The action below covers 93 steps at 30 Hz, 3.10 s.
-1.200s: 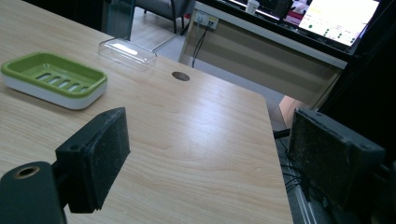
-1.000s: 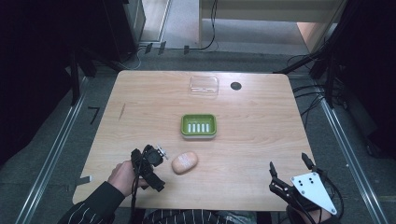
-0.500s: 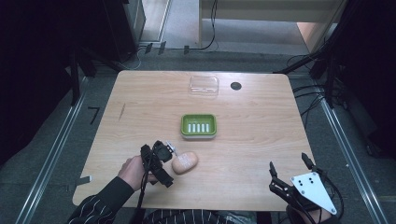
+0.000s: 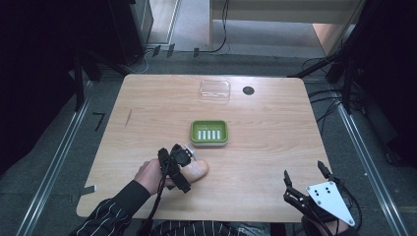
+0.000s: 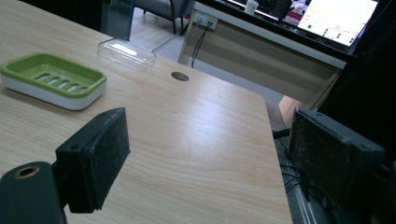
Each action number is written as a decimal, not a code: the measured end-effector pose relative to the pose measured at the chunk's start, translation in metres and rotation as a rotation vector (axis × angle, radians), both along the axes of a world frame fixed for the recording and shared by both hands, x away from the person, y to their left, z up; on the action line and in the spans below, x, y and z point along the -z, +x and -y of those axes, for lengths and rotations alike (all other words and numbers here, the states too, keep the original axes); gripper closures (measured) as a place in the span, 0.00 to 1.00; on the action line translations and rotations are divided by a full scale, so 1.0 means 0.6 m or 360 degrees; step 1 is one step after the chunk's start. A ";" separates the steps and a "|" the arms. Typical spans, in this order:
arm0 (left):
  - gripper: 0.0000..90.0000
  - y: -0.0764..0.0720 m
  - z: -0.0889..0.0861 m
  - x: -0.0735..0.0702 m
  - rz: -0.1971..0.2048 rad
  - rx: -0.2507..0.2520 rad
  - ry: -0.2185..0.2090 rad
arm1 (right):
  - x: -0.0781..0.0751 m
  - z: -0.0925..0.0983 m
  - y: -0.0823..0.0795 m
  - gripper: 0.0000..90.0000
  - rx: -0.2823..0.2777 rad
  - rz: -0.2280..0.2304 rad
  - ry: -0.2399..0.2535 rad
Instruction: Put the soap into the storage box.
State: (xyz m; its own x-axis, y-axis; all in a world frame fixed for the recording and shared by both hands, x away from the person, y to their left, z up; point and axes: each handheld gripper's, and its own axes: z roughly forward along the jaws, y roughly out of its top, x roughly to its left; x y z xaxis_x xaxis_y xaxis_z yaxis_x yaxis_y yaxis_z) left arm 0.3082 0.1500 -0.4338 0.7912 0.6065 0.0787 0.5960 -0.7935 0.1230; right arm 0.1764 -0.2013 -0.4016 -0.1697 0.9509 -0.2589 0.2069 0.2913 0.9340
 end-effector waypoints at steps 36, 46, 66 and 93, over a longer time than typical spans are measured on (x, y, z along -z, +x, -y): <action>0.04 0.046 0.064 0.024 -0.0078 0.0086 -0.0028 | 0.000 0.000 0.000 0.15 -0.0001 0.0001 0.0002; 0.25 0.051 0.058 0.026 -0.0083 0.0080 -0.0054 | 0.000 0.000 0.000 0.15 0.0000 0.0000 0.0002; 0.37 0.053 0.065 0.037 -0.0123 0.0099 -0.0028 | 0.000 0.001 -0.001 0.15 0.0002 -0.0002 0.0007; 0.37 0.048 0.063 0.030 -0.0095 0.0147 -0.0020 | 0.000 0.000 -0.001 0.15 0.0001 0.0008 0.0009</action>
State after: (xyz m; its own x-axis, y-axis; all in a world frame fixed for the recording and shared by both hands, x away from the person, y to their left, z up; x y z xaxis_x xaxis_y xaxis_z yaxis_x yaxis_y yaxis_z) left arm 0.3372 0.1120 -0.4521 0.8468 0.5314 0.0222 0.5270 -0.8440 0.0997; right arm 0.1760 -0.2015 -0.4014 -0.1680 0.9524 -0.2544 0.2025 0.2859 0.9366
